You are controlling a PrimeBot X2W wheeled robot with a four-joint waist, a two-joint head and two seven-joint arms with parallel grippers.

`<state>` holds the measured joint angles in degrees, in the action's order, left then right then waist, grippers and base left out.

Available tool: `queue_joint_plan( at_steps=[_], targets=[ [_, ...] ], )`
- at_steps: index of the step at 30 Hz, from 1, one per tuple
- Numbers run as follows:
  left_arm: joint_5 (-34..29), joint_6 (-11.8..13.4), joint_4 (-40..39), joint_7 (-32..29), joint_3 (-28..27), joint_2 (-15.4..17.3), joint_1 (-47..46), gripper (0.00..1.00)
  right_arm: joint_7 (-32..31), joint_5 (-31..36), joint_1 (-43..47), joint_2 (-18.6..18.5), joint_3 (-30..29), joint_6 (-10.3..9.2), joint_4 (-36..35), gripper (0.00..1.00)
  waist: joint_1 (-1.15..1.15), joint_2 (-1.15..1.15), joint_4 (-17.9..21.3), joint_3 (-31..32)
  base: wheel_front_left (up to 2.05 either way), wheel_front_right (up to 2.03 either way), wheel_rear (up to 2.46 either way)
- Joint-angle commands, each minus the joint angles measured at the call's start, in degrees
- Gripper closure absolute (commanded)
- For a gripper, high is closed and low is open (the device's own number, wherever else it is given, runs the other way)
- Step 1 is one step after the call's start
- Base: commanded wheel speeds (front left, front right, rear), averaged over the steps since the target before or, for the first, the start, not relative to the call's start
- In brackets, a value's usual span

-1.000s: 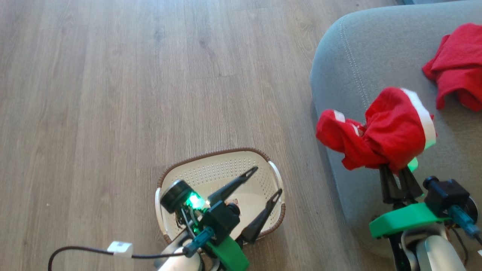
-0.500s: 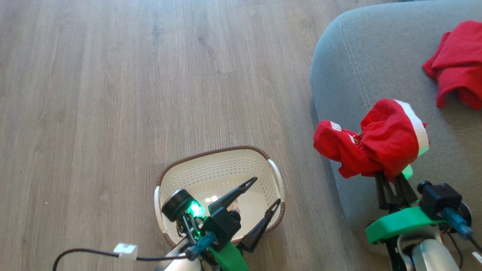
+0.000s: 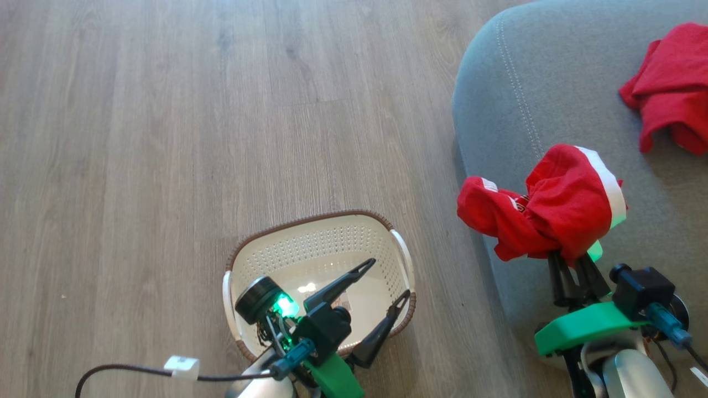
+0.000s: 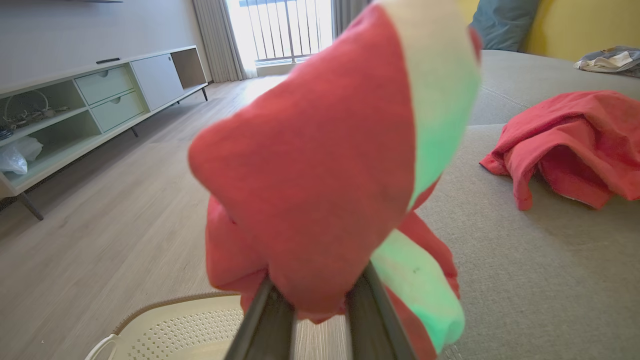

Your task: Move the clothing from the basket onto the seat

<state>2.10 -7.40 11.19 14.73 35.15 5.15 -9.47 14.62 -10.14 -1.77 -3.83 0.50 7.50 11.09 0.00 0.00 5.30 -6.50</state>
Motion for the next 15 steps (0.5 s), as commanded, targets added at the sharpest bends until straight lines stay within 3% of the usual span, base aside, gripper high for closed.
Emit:
queue_joint_plan(
  at_steps=[1,15],
  targets=[
    [-0.2,0.0,-2.2,0.3,-2.2,-0.4,-1.9,0.0,0.4,-0.2,-2.2,-0.2,1.5,-0.01,-1.8,1.0,0.0,0.0,0.3,-0.1,0.0,0.0,0.0],
    [-0.8,0.1,-2.8,0.3,-2.7,0.4,-2.6,0.0,0.4,0.9,-2.7,-0.1,0.3,-0.01,-3.8,1.0,0.0,0.0,8.6,-2.0,0.0,0.0,0.0]
  ],
)
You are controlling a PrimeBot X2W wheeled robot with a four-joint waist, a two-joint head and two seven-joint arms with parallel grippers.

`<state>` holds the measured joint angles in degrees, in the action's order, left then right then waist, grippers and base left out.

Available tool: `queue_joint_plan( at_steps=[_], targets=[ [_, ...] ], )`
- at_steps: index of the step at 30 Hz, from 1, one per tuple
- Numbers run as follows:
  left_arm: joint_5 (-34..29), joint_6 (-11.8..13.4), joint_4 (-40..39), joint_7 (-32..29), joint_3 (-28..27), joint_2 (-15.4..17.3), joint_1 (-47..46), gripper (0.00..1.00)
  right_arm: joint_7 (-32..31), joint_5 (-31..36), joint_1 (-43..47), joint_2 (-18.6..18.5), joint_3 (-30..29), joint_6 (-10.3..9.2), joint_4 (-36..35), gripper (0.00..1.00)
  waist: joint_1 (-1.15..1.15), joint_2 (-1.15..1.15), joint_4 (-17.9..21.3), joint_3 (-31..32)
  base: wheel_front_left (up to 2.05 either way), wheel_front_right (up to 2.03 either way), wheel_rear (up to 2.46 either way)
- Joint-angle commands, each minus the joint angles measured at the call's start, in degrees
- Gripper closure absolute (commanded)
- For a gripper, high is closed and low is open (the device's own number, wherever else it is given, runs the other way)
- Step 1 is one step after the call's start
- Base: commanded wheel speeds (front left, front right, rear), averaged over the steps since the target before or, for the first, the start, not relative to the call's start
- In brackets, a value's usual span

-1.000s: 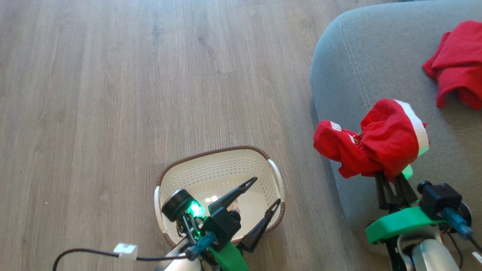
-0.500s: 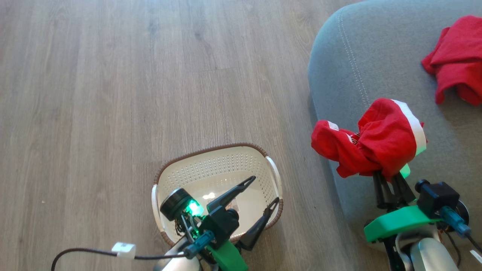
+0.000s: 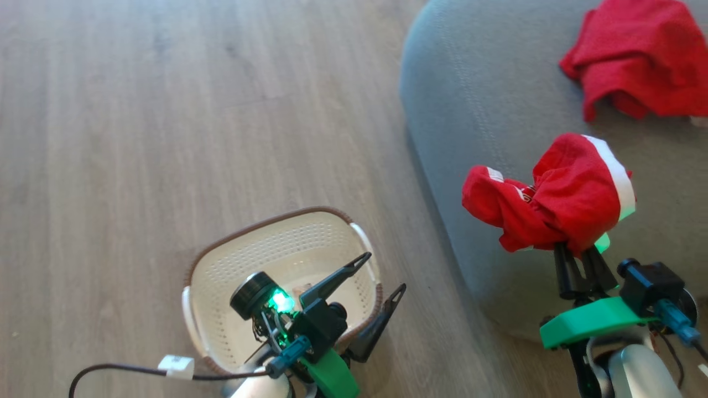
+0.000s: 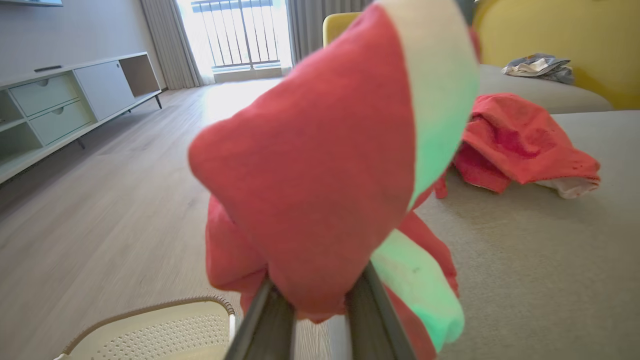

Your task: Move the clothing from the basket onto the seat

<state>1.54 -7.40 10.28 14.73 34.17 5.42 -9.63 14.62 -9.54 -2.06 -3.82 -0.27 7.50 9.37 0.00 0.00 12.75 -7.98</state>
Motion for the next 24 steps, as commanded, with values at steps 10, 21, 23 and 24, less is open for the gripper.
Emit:
queue_joint_plan(
  at_steps=[10,21,23,24],
  targets=[
    [-0.6,0.0,-2.2,0.3,-0.4,1.2,-3.9,0.0,0.4,-0.1,-1.3,0.7,-1.4,-0.01,-3.9,1.0,0.0,0.0,10.0,-3.1,0.0,0.0,0.0],
    [-1.0,-0.1,-2.2,0.3,1.9,3.2,-5.6,0.0,0.4,-3.6,-0.2,0.9,-2.0,-0.01,-5.5,1.0,0.0,0.0,17.9,-6.6,0.0,0.0,0.0],
    [-0.7,-0.1,-2.0,0.3,3.2,3.6,-6.4,0.0,0.4,-4.4,0.5,0.9,-3.0,-0.01,-6.2,1.0,0.0,0.0,18.3,-7.2,0.0,0.0,0.0],
    [-0.5,-0.1,-1.8,0.3,3.9,3.9,-6.8,0.0,0.4,-4.8,0.9,0.9,-3.5,-0.01,-6.5,1.0,0.0,0.0,18.4,-7.5,0.0,0.0,0.0]
  ],
)
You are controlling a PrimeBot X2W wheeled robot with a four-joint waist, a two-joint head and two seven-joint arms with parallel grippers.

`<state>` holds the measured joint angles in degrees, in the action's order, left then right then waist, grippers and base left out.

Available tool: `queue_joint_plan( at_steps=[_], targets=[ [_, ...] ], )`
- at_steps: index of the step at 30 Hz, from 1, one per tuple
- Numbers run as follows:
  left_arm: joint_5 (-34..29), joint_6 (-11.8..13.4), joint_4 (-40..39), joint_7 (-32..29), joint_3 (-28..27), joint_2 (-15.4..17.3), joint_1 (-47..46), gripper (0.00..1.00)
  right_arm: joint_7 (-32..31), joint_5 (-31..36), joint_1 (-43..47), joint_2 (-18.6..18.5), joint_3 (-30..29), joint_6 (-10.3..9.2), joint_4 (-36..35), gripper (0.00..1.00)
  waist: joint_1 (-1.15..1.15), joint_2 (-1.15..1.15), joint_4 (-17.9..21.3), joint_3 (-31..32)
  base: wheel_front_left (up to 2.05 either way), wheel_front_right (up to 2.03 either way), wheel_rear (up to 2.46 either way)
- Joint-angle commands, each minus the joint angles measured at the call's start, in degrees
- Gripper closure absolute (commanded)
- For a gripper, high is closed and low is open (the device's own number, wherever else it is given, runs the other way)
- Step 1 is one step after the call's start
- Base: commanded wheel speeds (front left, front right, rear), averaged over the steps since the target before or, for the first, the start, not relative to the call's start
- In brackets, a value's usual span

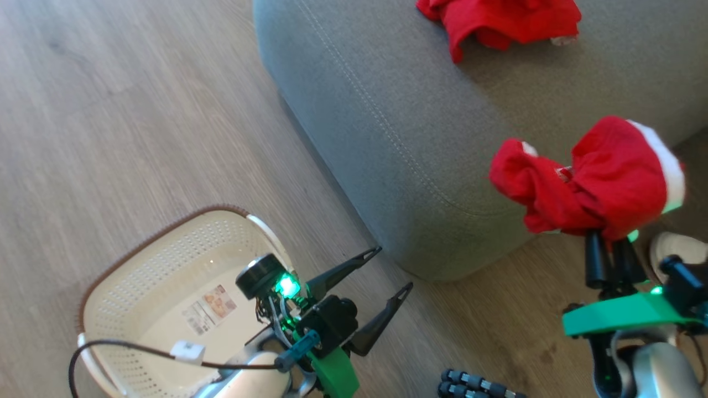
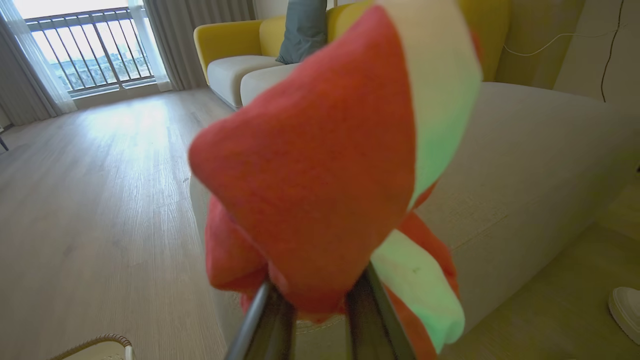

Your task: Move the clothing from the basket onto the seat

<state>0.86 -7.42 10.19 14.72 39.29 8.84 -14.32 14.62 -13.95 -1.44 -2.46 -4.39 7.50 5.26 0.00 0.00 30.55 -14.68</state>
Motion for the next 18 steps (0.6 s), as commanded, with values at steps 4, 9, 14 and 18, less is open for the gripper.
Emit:
queue_joint_plan(
  at_steps=[4,9,14,18],
  targets=[
    [1.0,-0.1,-1.2,0.3,2.2,1.5,-4.0,0.0,0.4,-2.3,1.6,-0.4,-1.1,-0.01,-3.5,1.0,0.0,0.0,1.0,-1.8,0.0,0.0,0.0],
    [2.0,-0.1,-0.8,0.3,4.3,2.2,-5.7,0.0,0.4,-3.5,2.5,-0.4,-1.7,-0.01,-4.0,1.0,0.0,0.0,1.2,-2.5,0.0,0.0,0.0],
    [2.5,-0.1,-0.7,0.3,5.1,2.5,-6.3,0.0,0.4,-4.1,2.5,-0.4,-2.0,-0.01,-4.1,1.0,0.0,0.0,1.3,-2.6,0.0,0.0,0.0],
    [2.5,-0.1,-0.8,0.3,4.6,2.7,-6.2,0.0,0.4,-3.6,1.9,-0.4,-2.1,-0.01,-4.5,1.0,0.0,0.0,1.1,-2.8,0.0,0.0,0.0]
  ],
)
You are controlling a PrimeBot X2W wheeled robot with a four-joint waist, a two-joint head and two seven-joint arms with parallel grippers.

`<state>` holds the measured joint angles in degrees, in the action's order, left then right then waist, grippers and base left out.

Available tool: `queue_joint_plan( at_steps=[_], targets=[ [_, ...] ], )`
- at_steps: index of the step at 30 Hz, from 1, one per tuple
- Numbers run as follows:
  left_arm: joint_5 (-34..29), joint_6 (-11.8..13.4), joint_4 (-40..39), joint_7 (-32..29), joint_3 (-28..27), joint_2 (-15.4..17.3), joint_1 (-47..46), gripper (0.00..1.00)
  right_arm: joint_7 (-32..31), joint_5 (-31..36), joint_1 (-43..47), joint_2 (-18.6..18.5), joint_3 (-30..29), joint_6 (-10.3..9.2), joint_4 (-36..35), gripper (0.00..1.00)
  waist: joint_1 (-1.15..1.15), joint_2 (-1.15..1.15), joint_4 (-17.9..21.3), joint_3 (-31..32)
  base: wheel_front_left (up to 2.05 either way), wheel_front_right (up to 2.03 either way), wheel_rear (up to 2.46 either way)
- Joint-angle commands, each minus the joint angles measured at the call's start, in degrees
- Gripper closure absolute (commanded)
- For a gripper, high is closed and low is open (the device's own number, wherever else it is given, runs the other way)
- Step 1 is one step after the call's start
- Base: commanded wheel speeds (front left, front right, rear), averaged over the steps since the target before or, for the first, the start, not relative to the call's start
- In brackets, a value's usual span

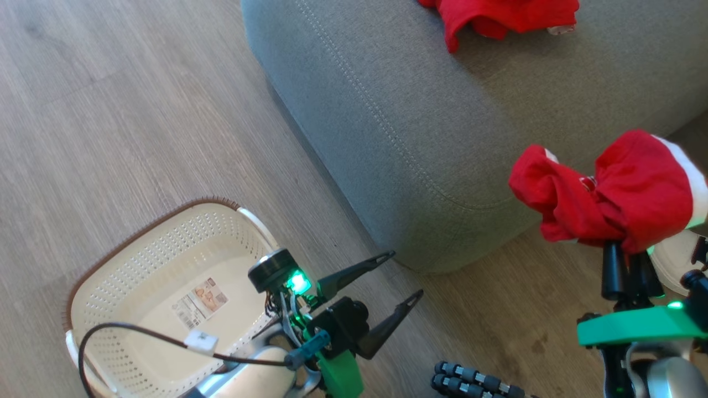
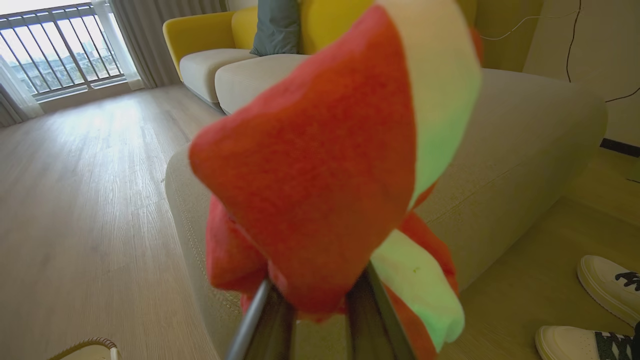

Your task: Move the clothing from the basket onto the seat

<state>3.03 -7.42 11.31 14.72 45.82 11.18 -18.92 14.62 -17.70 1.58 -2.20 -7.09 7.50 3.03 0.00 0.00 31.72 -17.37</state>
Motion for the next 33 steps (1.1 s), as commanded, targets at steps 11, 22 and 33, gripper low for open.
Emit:
queue_joint_plan(
  at_steps=[11,22,33],
  targets=[
    [-1.1,0.1,-3.2,0.3,-4.8,2.1,-0.8,0.0,0.4,4.8,-11.9,-0.7,0.7,-0.01,-7.3,1.0,0.0,0.0,-0.1,-3.3,0.0,0.0,0.0],
    [-2.3,0.1,-4.8,0.3,-4.6,4.0,-3.6,0.0,0.4,4.5,-30.7,-4.5,-2.6,-0.01,-4.8,1.0,0.0,0.0,-3.6,-9.4,0.0,0.0,0.0],
    [-2.1,0.0,-5.9,0.3,-3.0,4.3,-9.1,0.0,0.4,3.0,-46.9,-10.8,-8.4,-0.01,5.9,1.0,0.0,0.0,-9.6,-15.6,0.0,0.0,0.0]
  ],
)
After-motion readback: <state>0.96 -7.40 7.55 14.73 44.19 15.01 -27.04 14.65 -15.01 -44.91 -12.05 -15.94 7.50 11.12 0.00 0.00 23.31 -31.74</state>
